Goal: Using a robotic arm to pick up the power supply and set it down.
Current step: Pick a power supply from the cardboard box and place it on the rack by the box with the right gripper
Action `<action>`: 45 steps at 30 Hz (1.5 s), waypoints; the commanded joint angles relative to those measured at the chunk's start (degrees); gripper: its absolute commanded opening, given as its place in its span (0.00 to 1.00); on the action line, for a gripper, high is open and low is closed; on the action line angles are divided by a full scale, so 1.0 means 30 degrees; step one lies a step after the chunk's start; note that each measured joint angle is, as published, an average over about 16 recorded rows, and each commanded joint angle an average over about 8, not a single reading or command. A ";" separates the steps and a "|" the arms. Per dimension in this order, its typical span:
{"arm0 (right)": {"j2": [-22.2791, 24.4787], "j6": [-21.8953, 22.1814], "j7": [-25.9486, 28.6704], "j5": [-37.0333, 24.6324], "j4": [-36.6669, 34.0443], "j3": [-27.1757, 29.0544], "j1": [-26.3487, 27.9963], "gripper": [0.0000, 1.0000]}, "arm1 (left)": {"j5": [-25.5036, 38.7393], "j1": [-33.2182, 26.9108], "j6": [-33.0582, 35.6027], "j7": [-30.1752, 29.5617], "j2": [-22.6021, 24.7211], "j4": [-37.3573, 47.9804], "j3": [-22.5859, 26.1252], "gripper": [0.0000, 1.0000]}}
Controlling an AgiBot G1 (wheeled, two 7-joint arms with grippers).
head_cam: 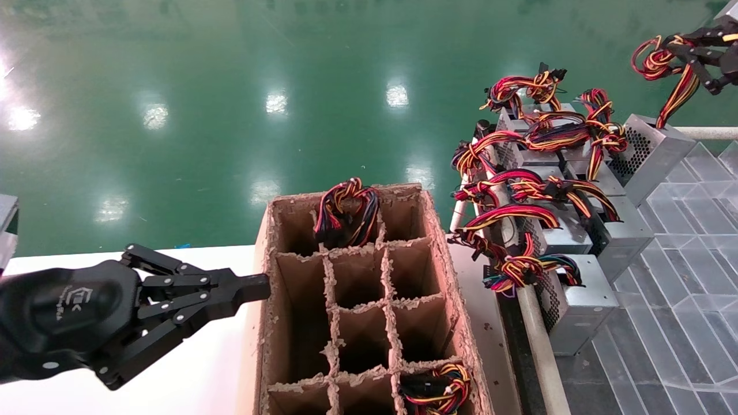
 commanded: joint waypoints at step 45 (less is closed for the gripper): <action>-0.1057 0.0192 -0.2294 0.0988 -0.0986 0.0703 -0.0256 0.00 | 0.0000 0.0000 0.0000 0.0000 0.0000 0.0000 0.0000 0.00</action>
